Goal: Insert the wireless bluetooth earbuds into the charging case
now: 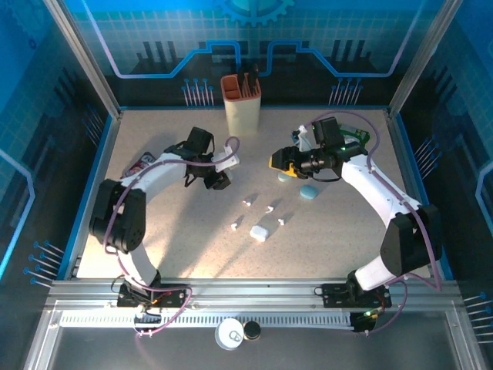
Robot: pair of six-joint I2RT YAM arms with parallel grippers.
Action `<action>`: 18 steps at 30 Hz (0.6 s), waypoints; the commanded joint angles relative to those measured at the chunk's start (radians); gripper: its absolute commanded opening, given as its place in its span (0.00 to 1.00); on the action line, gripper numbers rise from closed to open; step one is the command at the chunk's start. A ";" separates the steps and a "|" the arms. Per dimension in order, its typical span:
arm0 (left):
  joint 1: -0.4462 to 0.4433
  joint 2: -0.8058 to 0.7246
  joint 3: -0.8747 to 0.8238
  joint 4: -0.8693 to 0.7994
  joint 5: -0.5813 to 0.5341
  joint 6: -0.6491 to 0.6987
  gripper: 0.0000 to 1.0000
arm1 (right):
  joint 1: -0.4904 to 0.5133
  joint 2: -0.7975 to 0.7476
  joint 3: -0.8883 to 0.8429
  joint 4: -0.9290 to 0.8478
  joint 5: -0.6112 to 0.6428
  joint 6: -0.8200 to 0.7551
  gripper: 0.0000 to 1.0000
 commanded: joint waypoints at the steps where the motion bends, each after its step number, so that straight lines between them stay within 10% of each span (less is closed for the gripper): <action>1: -0.017 -0.080 -0.052 0.157 0.180 -0.024 0.42 | 0.004 -0.014 0.001 0.012 -0.039 0.015 0.64; 18: -0.127 -0.140 -0.060 0.328 0.221 -0.047 0.43 | 0.097 0.034 0.034 0.075 -0.031 0.082 0.61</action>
